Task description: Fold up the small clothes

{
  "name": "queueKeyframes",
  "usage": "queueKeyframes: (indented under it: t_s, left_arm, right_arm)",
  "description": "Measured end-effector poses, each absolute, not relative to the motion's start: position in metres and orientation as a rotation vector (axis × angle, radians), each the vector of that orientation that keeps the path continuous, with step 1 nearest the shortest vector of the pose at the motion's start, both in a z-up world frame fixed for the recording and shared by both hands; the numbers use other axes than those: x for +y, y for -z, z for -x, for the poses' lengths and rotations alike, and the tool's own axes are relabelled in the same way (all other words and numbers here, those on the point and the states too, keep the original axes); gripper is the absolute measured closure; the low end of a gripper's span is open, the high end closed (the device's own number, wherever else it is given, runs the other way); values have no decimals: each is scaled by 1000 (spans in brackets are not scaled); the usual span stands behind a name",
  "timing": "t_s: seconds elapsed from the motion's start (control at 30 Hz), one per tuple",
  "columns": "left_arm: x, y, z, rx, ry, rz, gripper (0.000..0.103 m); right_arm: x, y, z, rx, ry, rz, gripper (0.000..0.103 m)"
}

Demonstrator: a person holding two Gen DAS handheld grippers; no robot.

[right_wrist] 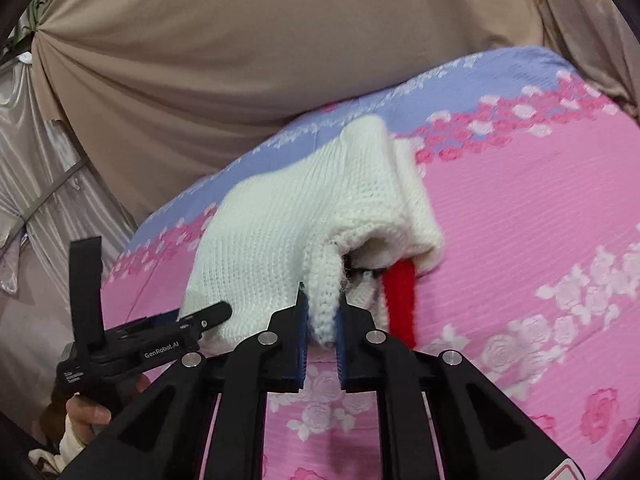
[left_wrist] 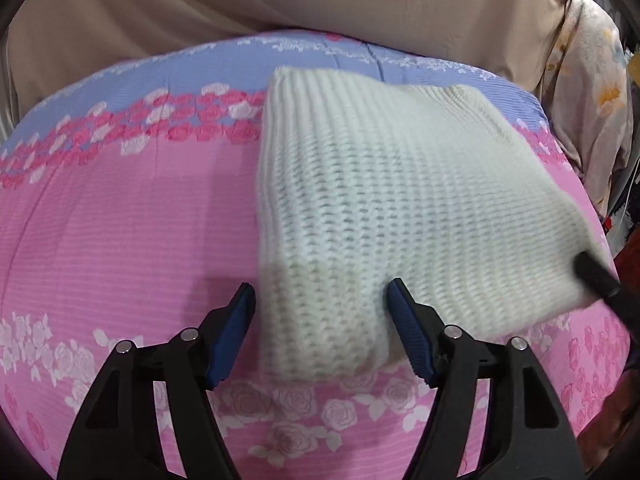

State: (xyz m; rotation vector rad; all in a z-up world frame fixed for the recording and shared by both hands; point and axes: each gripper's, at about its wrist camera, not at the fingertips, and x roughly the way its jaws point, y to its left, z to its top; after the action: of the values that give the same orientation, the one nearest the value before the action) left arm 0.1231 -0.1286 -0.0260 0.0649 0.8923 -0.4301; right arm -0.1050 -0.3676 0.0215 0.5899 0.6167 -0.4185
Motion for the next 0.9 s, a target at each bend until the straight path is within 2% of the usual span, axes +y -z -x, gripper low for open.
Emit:
queueKeyframes:
  t_s: [0.13,0.27,0.33,0.6,0.7,0.8,0.9]
  left_arm:
    - [-136,38,-122,881,414,-102,35]
    - [-138,36,-120,860,389,-127,32]
    - [-137,30,-117,858,393,-130,33]
    - [-143,-18,-106,730,400,-150,34]
    - [-153,-20,-115,730,391,-159,34]
    - [-158,-11,-125,755,379,-167,34]
    - [-161,5,-136,805,370,-167,34]
  right_arm:
    - [-382,31,102,734,478,-609,94]
    - [-381,26,106,732,494,-625,92]
    - [-378,18,106,744,509,-610,83]
    - [-363,-46,93,633,527,-444,80]
    - [-366,-34,64,708,534,-371,80]
    - [-383,11,45,836,597,-343,82]
    - [-382,7,47,826,594,-346,82]
